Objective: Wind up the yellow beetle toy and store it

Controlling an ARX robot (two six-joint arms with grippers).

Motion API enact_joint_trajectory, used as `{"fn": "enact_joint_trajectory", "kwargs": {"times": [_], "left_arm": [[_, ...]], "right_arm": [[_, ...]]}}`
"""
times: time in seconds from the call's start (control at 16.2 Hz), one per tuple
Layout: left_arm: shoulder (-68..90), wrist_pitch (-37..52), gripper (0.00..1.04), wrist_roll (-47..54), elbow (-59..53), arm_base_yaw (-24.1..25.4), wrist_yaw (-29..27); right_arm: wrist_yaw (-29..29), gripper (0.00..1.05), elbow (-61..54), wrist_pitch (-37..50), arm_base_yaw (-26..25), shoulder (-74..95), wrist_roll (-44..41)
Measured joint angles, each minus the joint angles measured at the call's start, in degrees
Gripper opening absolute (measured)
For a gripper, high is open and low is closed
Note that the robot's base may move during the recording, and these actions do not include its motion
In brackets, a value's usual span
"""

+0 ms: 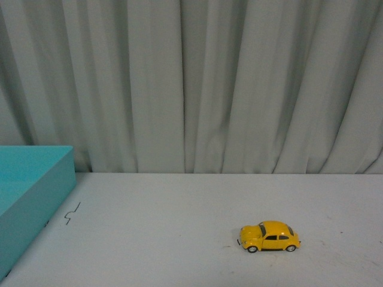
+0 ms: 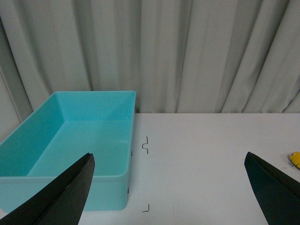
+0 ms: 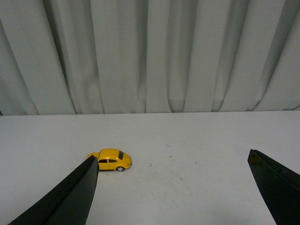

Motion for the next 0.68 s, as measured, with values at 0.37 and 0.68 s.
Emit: {"fn": "enact_joint_trajectory", "kwargs": {"times": [0.37, 0.68], "left_arm": [[0.0, 0.0, 0.98, 0.0, 0.0, 0.0, 0.0], [0.0, 0.0, 0.98, 0.0, 0.0, 0.0, 0.0]], "right_arm": [[0.0, 0.98, 0.0, 0.0, 0.0, 0.0, 0.0], [0.0, 0.98, 0.0, 0.0, 0.0, 0.0, 0.0]]}}
